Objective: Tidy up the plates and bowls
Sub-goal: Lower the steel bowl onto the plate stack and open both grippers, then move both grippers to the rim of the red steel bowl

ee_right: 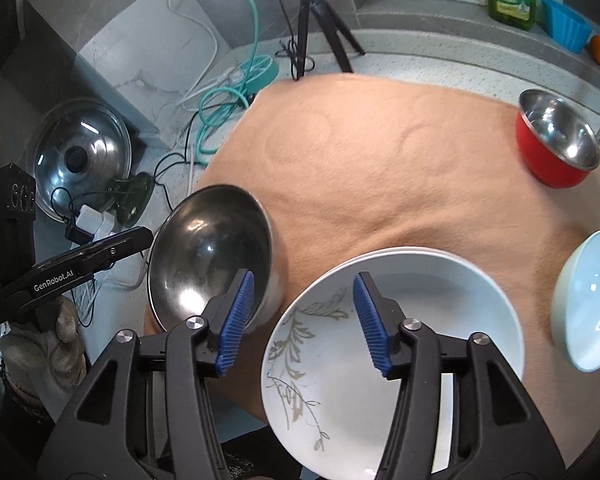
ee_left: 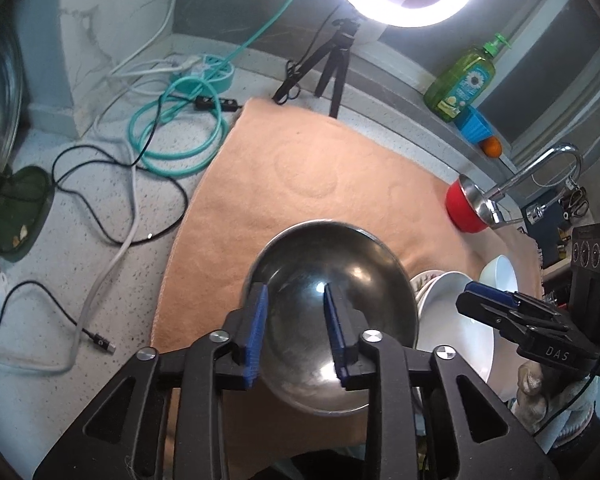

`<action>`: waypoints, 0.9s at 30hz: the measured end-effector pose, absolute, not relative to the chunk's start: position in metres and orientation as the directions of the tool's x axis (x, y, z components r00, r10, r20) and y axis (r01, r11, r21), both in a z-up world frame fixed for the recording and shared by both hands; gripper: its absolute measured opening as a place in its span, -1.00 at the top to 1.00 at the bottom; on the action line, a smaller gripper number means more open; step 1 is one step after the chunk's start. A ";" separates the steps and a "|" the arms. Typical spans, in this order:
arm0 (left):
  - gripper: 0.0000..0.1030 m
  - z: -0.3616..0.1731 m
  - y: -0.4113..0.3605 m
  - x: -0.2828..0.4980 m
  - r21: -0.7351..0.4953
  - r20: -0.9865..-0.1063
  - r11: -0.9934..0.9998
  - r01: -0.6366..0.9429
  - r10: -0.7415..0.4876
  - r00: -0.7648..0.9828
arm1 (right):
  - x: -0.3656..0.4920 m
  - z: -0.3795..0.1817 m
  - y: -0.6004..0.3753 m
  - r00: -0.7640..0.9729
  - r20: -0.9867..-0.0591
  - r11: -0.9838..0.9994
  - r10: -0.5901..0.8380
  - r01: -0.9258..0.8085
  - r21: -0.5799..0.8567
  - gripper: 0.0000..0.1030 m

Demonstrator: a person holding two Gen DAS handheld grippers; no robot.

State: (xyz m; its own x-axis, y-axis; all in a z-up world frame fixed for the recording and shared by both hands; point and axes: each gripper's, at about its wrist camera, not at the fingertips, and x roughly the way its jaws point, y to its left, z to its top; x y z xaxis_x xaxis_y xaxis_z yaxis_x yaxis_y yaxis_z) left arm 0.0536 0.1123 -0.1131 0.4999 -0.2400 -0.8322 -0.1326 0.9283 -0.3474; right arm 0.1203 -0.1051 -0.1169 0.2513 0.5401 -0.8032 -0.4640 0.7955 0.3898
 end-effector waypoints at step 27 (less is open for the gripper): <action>-0.39 -0.080 -0.001 0.129 -0.314 -0.785 0.944 0.098 -0.316 0.532 | 0.157 -0.074 -0.292 0.597 -0.711 0.926 0.371 -0.183 0.330 -0.94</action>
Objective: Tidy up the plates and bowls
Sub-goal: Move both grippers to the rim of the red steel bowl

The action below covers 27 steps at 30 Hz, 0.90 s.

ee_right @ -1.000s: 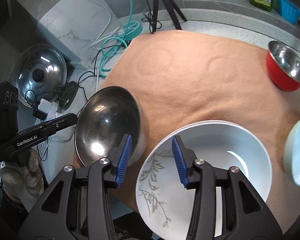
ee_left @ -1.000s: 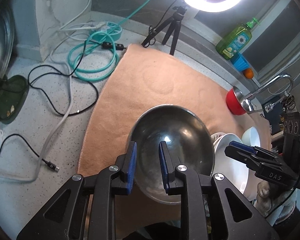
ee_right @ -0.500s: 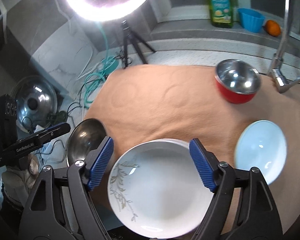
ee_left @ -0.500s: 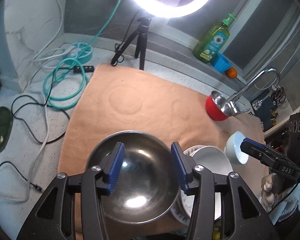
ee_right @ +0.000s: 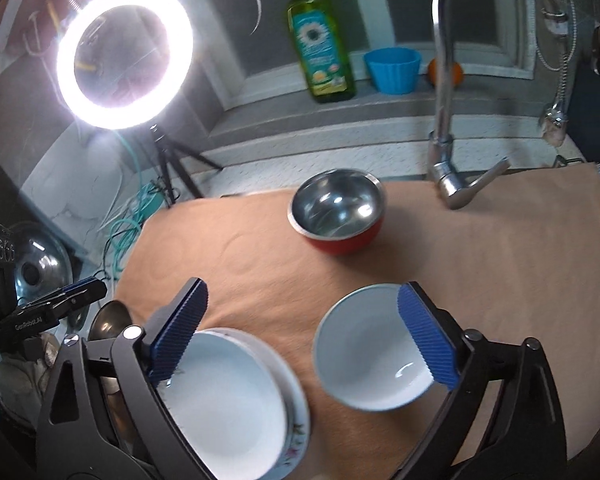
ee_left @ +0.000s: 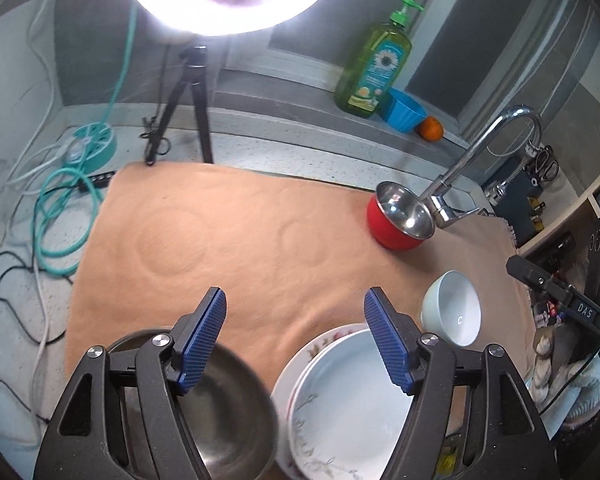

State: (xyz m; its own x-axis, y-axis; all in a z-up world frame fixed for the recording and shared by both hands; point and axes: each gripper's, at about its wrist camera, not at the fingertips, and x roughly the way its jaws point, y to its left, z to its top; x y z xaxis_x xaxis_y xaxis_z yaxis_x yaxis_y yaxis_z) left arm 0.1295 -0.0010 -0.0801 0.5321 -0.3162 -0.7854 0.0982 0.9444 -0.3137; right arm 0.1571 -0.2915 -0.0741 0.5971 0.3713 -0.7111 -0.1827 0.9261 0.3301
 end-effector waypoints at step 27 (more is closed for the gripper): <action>-0.39 -0.110 -0.119 0.256 -0.360 -0.829 0.916 0.179 -0.402 0.388 | 0.257 -0.105 -0.372 0.503 -0.760 0.899 0.413 -0.092 0.428 -0.92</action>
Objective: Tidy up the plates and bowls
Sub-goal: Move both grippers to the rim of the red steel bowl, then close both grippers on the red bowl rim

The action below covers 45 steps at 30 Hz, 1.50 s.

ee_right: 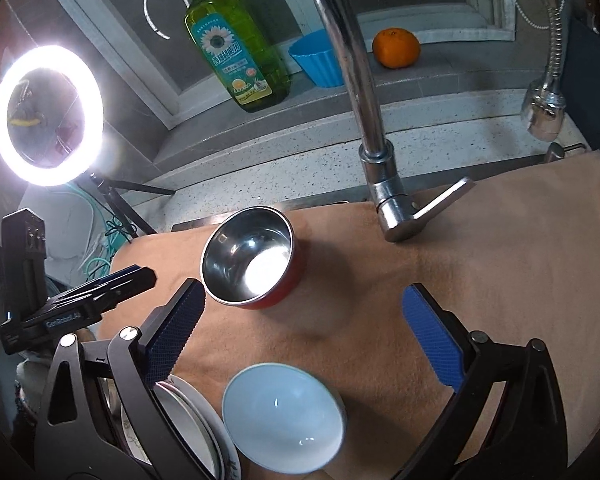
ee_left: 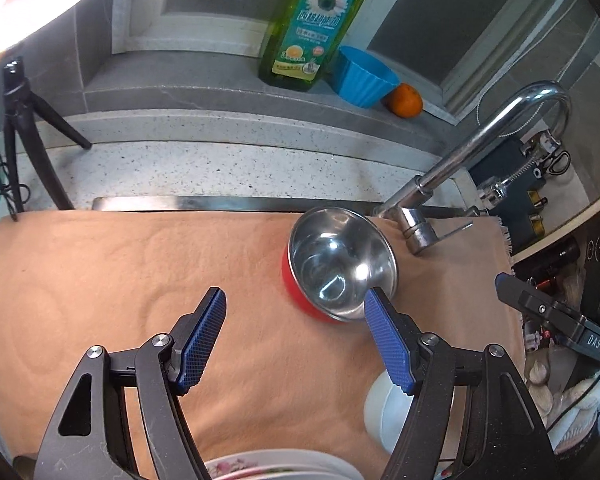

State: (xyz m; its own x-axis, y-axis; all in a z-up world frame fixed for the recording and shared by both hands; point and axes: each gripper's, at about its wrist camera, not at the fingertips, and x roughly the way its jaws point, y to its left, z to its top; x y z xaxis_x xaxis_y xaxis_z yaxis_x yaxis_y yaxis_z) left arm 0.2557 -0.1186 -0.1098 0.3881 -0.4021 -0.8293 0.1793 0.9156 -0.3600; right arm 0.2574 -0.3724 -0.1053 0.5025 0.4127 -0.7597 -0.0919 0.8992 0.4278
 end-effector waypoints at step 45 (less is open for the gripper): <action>0.87 -0.160 -0.141 0.310 -0.384 -0.876 0.910 0.158 -0.413 0.250 | 0.329 -0.182 -0.331 0.283 -0.804 0.840 0.523 -0.015 0.542 0.81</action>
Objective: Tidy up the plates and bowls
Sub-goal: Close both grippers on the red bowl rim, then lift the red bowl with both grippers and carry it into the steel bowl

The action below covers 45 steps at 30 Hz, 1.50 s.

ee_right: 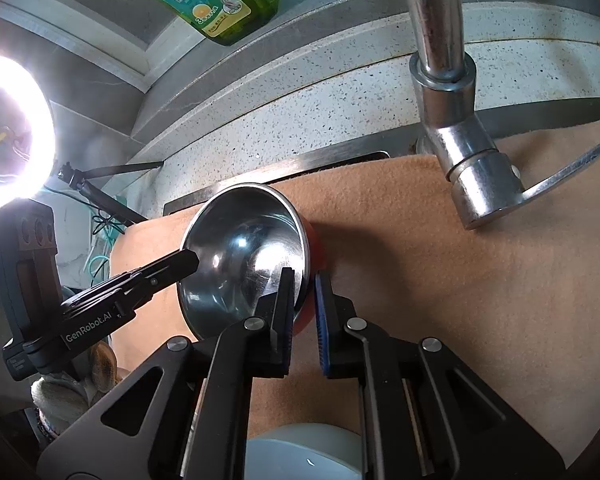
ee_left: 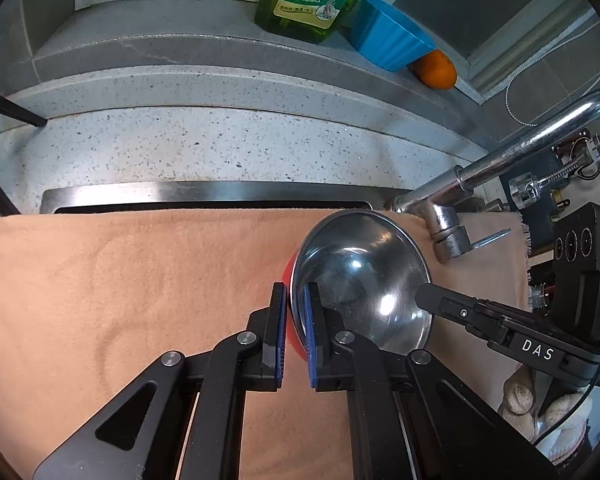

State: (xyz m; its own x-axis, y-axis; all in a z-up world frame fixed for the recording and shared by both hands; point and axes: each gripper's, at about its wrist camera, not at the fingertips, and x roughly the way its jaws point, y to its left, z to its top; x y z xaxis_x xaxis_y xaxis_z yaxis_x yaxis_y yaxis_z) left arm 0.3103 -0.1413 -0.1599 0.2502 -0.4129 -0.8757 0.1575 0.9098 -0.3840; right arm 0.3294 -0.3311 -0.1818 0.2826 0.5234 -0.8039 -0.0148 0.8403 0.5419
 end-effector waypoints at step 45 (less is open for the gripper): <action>0.87 -0.086 -0.058 0.206 -0.424 -0.796 0.894 0.144 -0.444 0.411 | 0.240 -0.099 -0.263 0.340 -0.760 0.831 0.554 -0.174 0.528 0.82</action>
State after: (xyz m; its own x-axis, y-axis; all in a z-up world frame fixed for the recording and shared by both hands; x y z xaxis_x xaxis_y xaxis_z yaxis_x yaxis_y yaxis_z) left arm 0.2062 -0.0584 -0.0861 0.4113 -0.4437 -0.7962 0.1441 0.8942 -0.4239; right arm 0.2397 -0.2628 -0.0991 0.3398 0.5543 -0.7598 -0.1743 0.8310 0.5283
